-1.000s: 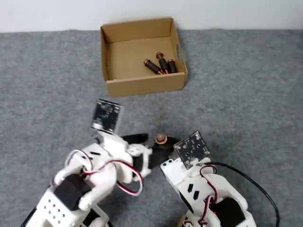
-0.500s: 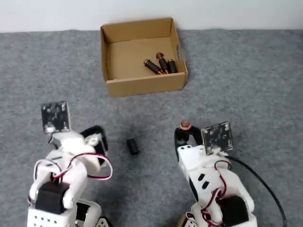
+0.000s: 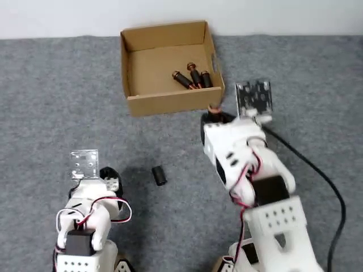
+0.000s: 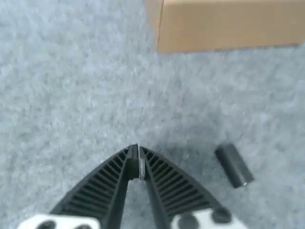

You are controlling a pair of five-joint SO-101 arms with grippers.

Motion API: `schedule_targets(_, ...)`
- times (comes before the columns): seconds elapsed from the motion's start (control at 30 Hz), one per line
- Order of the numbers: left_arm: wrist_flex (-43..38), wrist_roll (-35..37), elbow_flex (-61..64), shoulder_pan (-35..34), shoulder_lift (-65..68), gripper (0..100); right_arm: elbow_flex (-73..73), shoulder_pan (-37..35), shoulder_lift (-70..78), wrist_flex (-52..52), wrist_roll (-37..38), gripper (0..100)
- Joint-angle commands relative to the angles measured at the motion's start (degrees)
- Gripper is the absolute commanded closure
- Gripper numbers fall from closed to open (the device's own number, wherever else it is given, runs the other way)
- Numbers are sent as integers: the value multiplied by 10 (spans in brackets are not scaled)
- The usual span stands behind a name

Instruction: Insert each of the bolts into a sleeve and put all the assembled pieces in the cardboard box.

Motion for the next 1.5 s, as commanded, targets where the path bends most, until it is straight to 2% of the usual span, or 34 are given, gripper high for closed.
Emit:
schedule_targets(0.0, -28, -7, 22, -2, 3, 995, -91, 5, 71, -38, -5, 991)
schedule_targets(0.2, -25, -6, 20, -3, 4, 995, -187, 5, 176, -56, -5, 991)
schedule_targets(0.4, 48, -7, 20, -3, 1, 994, -286, 5, 283, -98, -5, 991)
schedule_targets(0.93, 51, -5, 20, -2, 1, 994, -527, 2, 594, -199, -5, 991)
schedule_targets(1.47, 51, -5, 20, -2, 1, 994, -731, -35, 867, -171, -4, 976)
